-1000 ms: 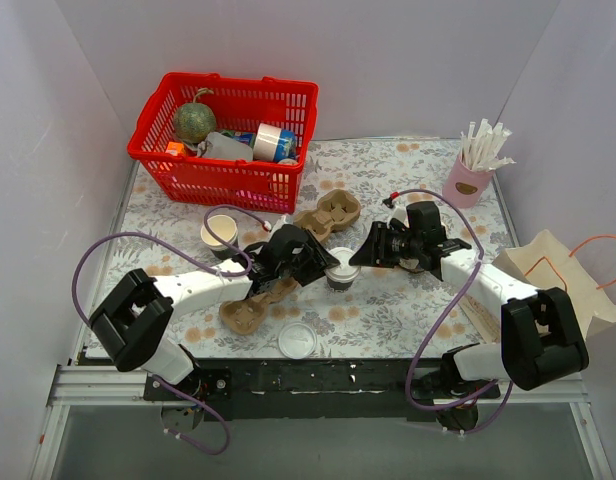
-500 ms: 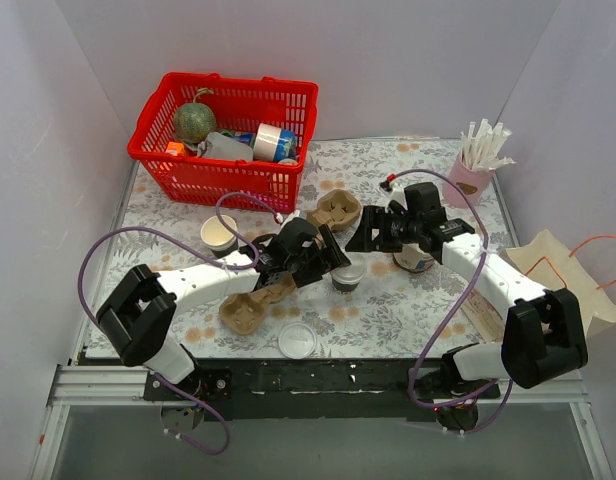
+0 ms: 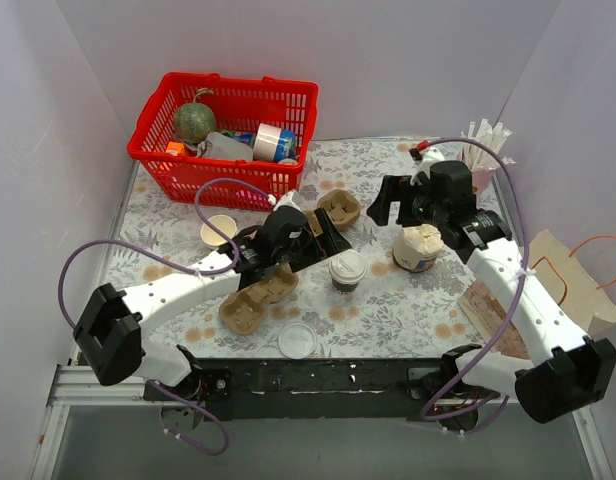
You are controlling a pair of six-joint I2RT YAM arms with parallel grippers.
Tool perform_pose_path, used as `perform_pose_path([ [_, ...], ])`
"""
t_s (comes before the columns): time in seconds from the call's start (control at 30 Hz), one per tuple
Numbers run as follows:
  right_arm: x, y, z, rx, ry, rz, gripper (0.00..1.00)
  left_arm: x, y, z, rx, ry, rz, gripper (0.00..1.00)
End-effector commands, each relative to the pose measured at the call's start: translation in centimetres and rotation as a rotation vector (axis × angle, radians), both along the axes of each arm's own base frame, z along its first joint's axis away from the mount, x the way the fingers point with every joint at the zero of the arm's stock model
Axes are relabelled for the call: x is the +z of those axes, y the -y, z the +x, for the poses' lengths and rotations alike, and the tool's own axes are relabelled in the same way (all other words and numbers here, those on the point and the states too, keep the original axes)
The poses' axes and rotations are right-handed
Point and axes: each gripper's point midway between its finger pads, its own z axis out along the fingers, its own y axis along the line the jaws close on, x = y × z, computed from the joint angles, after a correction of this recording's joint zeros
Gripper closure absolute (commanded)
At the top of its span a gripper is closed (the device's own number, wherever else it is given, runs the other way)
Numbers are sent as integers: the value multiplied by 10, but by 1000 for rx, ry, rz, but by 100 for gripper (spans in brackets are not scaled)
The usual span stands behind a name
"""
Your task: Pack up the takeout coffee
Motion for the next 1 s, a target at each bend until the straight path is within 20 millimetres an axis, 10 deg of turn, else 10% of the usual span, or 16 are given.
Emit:
perform_pose_path([
  [0.0,31,45,8,-197,138,-119,2,59,-17,2,33,149,-49,2],
  [0.73,123,240,-31,-1023,208,-584,4,45,-33,-11,-38,185,43,2],
  [0.97,114,280,-42,-1136,132,-581,4,39,-27,-12,-68,166,57,2],
])
